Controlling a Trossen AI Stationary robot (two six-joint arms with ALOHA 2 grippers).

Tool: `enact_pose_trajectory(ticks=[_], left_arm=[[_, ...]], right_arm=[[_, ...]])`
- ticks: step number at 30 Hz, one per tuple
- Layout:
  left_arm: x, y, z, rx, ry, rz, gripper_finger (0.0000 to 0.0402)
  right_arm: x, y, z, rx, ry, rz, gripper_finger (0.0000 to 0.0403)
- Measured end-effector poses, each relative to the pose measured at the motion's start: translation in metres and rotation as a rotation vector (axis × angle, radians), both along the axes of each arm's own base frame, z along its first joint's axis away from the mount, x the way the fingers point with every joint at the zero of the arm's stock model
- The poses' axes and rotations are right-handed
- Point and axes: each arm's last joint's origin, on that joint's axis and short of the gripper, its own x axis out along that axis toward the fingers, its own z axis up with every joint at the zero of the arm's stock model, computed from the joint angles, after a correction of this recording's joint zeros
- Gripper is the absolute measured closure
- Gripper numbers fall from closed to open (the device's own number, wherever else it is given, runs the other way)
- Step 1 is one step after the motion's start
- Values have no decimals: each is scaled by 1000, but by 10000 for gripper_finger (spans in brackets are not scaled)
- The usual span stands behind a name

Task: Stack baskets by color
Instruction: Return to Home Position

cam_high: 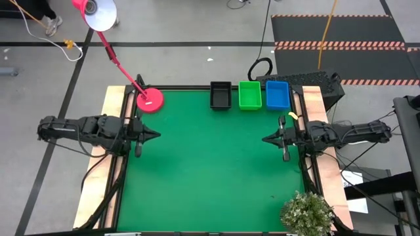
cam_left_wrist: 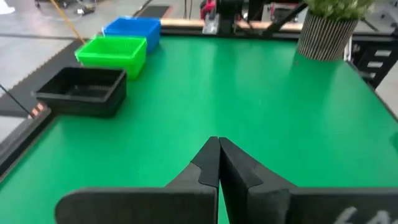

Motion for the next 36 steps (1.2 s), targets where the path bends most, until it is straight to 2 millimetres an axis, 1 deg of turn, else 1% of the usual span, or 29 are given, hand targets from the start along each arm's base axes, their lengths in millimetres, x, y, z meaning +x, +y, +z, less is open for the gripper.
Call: enact_pose_trajectory(ticks=[6,10,15,19,22,24,27,36], left_arm=[[-6,1,-20,-26,35,9,398],[-7,1,-27,-37,105,25,393],[-7,2,-29,24,125,26,377],[-7,3,-29,20,128,67,377],[-6,2,-29,6,120,35,384],[-6,1,-28,-18,118,14,396],[-5,1,-27,-28,97,3,396],[-5,1,-26,-38,92,4,399]], right_arm=[[-5,-1,-10,-7,-12,-28,403],[-8,-2,-22,-10,-11,-43,403],[-9,-2,-39,-3,-50,-42,403],[-9,-1,-50,4,-78,-13,403],[-9,-1,-58,9,-86,13,403],[-9,-1,-56,16,-125,16,403],[-9,0,-52,24,-181,34,403],[-10,1,-53,4,-184,90,403]])
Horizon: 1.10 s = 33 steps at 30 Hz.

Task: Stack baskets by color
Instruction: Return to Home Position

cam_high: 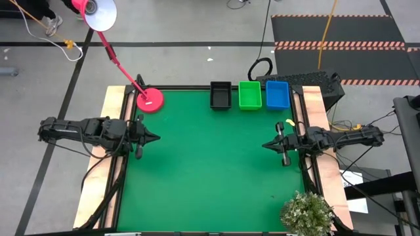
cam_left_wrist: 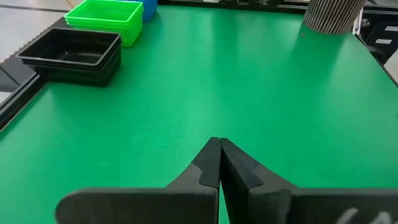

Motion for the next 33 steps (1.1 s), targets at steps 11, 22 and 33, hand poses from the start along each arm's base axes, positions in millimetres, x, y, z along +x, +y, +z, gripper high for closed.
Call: enact_pose_trajectory(ticks=[11,22,33], left_arm=[[2,0,4,-5,-47,0,398],[4,0,3,-6,-67,-1,399],[18,-4,-43,-51,-259,-66,400]], right_arm=[[-9,-2,3,-21,-57,-35,403],[-8,-2,-3,-56,9,-51,403],[-7,-3,-3,-81,3,-58,403]])
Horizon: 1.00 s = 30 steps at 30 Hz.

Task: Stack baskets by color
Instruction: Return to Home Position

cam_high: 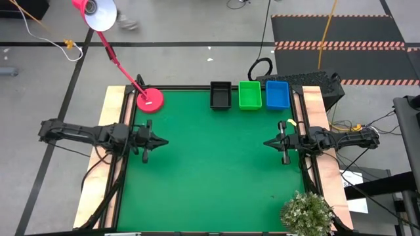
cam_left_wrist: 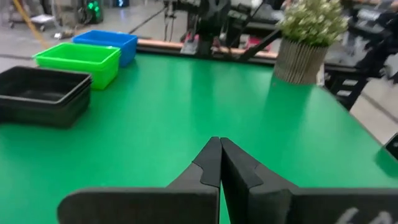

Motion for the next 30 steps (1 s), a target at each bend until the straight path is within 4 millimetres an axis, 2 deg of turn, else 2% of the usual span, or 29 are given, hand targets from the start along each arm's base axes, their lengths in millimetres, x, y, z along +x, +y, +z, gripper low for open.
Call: enact_pose_trajectory(ticks=[5,9,18,30], left_arm=[[2,-1,-19,-12,-86,-18,400],[2,0,-27,-9,-142,-9,400],[-4,1,-32,60,-178,-13,401],[-19,3,-28,115,-241,0,401]], right_arm=[[0,0,0,0,0,0,403],[0,0,0,0,0,0,403],[0,0,0,0,-1,0,403],[0,0,0,0,0,0,403]])
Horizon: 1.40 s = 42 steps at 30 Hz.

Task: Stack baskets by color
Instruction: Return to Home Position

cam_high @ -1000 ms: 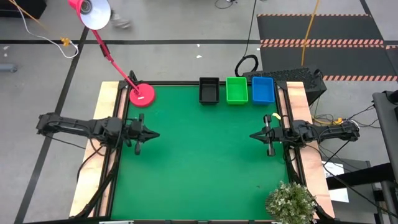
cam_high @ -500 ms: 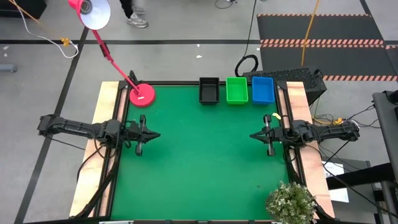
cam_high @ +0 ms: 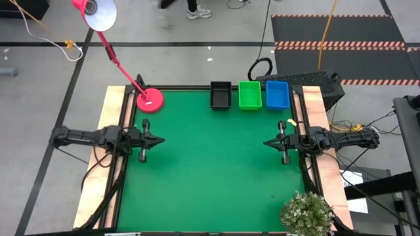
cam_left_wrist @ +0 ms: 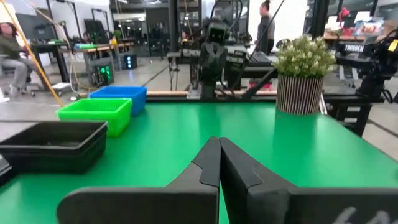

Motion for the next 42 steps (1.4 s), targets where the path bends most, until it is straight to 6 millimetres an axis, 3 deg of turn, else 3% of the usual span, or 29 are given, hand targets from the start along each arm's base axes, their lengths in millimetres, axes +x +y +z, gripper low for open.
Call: enact_pose_trajectory(ticks=[11,21,34,42], left_arm=[[-3,1,0,12,-4,9,400],[-2,1,0,17,0,10,375],[-2,1,1,13,-19,12,399],[-2,1,1,-1,-20,11,371]], right_arm=[[0,0,0,0,0,0,403],[0,0,0,0,0,0,403],[0,0,0,0,0,0,403],[0,0,0,0,0,0,403]])
